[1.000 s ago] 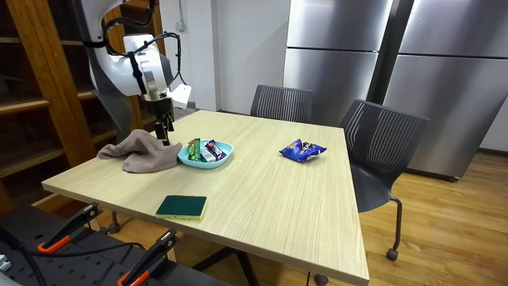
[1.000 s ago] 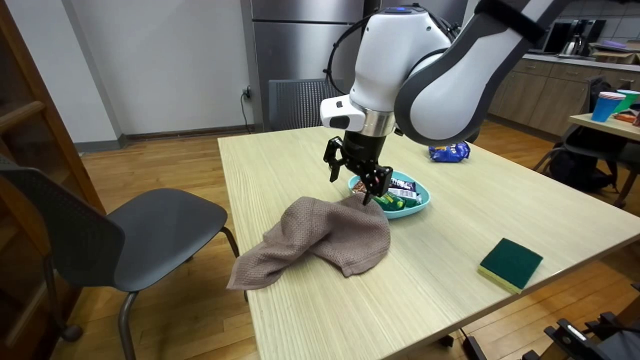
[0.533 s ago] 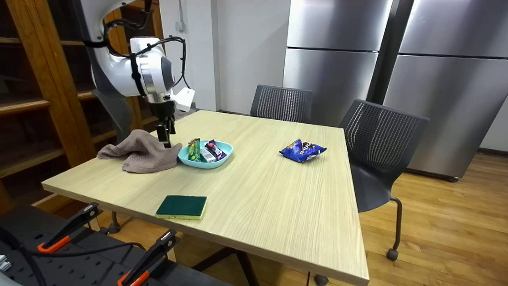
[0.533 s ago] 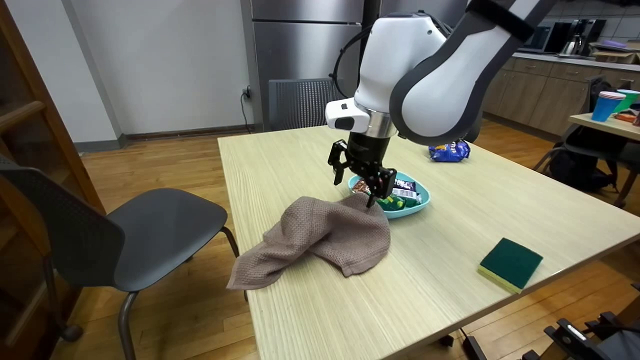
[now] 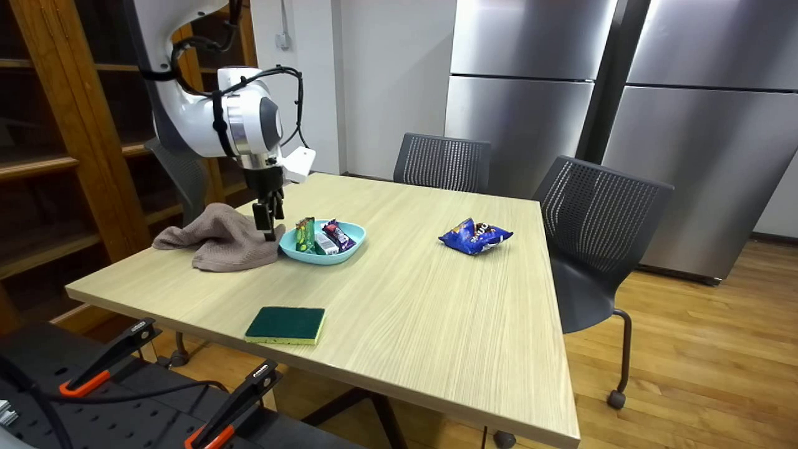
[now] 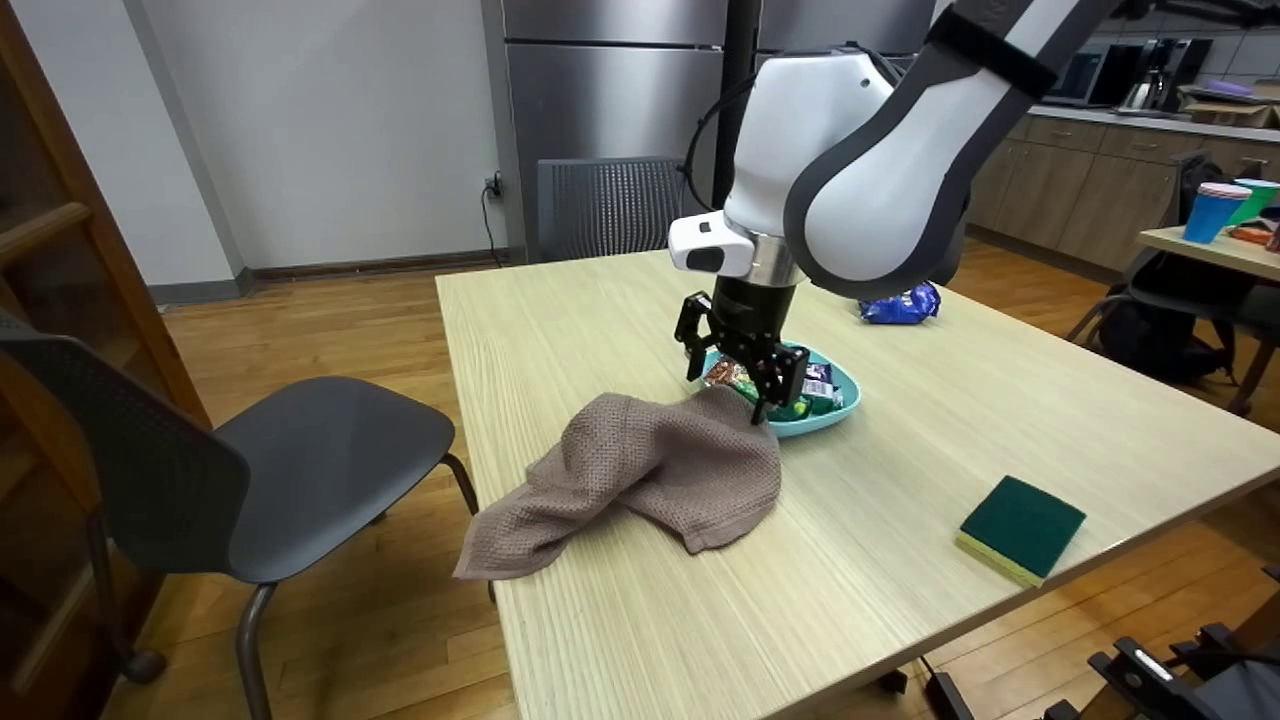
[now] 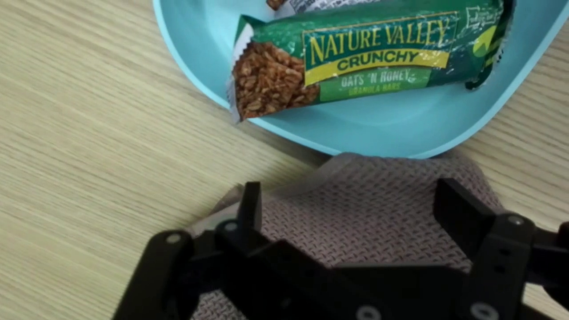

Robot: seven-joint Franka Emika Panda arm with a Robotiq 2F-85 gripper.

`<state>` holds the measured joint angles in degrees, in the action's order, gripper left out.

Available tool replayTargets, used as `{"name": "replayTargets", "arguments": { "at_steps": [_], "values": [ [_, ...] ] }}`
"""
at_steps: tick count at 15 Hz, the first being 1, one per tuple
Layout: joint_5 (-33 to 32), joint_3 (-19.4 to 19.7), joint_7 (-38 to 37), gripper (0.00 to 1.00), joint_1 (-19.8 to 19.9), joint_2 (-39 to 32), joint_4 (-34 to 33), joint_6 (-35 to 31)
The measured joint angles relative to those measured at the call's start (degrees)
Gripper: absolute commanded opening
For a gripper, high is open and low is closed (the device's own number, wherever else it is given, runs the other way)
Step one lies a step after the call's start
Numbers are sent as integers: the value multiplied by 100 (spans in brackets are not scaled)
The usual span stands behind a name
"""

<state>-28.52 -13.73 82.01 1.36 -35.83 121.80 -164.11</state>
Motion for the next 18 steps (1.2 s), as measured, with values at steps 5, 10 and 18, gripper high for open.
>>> {"name": "replayTargets", "arguments": {
  "at_steps": [5, 10, 18],
  "values": [
    [40, 0, 47, 72, -4, -55, 0, 54],
    [41, 5, 55, 33, -4, -55, 0, 57],
    [41, 13, 56, 0, -35, -52, 0, 60]
  ]
}}
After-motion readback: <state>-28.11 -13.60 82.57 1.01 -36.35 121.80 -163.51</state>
